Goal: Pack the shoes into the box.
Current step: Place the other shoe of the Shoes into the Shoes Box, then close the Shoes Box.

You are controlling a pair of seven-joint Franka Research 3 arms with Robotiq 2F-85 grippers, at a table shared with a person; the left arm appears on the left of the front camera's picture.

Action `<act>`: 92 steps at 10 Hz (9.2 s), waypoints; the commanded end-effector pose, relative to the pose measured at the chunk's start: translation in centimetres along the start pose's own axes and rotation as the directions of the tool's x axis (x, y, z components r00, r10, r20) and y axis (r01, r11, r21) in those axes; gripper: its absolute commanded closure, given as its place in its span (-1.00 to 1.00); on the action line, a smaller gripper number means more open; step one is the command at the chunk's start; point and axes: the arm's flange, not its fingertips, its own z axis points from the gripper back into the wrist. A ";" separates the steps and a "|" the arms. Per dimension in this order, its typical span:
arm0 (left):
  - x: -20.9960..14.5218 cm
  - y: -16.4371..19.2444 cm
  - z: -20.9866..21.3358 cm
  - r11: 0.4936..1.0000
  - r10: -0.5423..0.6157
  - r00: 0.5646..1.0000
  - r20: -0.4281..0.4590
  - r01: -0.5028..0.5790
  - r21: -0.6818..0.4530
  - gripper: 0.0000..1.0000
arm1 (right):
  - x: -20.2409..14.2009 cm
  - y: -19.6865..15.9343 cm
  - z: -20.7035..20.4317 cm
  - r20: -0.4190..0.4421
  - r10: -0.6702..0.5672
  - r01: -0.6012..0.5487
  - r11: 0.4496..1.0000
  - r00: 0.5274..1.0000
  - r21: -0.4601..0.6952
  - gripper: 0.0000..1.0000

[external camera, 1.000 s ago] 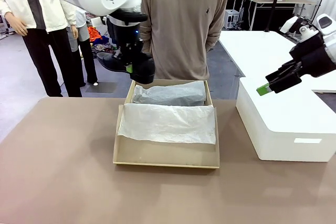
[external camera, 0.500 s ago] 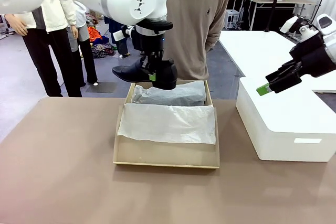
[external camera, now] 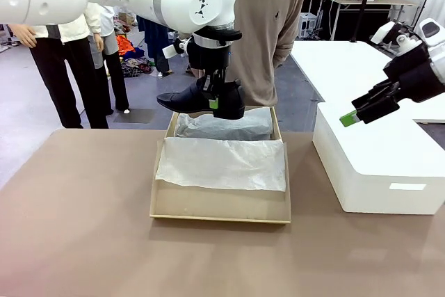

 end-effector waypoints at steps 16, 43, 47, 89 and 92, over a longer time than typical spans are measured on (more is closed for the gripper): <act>-7.9 -0.4 -3.1 0.972 0.236 0.970 0.063 -0.236 -0.009 1.00 | 0.0 -0.4 0.0 0.024 0.020 -0.020 1.000 0.999 0.015 -1.00; -8.2 -2.7 -5.2 0.981 0.192 0.980 0.047 -0.193 0.034 -1.00 | 0.0 -0.4 0.0 0.024 0.020 -0.020 1.000 0.999 0.015 -1.00; -6.8 -2.3 -0.2 0.985 0.115 0.992 0.051 -0.121 0.121 -1.00 | 0.0 -0.4 0.0 0.024 0.020 -0.020 1.000 0.999 0.015 -1.00; 19.2 18.6 17.0 -0.307 -0.948 -0.309 -0.080 0.951 -0.035 -1.00 | 0.0 -0.4 0.0 0.024 0.020 -0.020 1.000 0.999 0.015 -1.00; 19.2 18.6 17.0 -0.307 -0.948 -0.309 -0.080 0.951 -0.035 -1.00 | 0.0 -0.4 0.0 0.024 0.020 -0.020 1.000 0.999 0.015 -1.00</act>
